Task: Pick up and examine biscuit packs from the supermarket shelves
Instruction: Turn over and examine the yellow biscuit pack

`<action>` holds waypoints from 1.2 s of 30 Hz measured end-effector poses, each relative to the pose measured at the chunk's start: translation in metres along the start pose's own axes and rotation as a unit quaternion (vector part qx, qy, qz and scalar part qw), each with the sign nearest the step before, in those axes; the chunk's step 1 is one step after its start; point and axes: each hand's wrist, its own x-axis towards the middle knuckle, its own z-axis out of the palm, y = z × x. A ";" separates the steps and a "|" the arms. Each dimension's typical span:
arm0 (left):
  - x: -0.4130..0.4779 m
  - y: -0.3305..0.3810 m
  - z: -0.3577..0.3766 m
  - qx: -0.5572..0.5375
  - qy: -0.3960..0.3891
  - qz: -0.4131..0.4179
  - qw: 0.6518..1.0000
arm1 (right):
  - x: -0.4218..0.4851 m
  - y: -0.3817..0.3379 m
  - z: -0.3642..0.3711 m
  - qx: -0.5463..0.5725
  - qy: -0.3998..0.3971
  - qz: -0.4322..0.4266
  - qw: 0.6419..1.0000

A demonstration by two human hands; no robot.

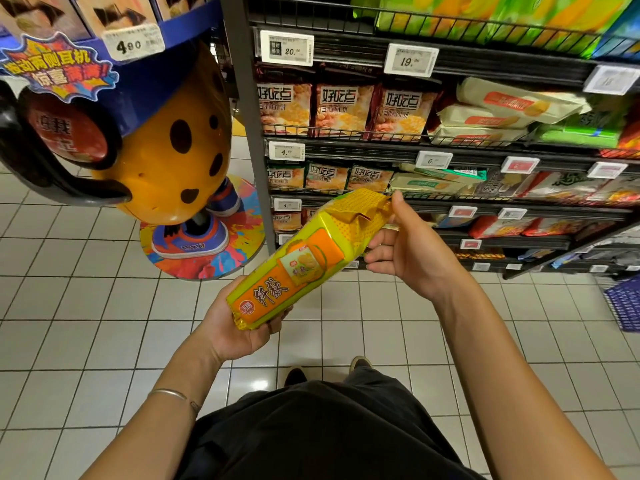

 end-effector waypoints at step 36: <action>-0.065 0.047 0.119 0.332 0.154 0.334 0.868 | 0.007 0.060 -0.037 0.069 -0.002 0.218 0.973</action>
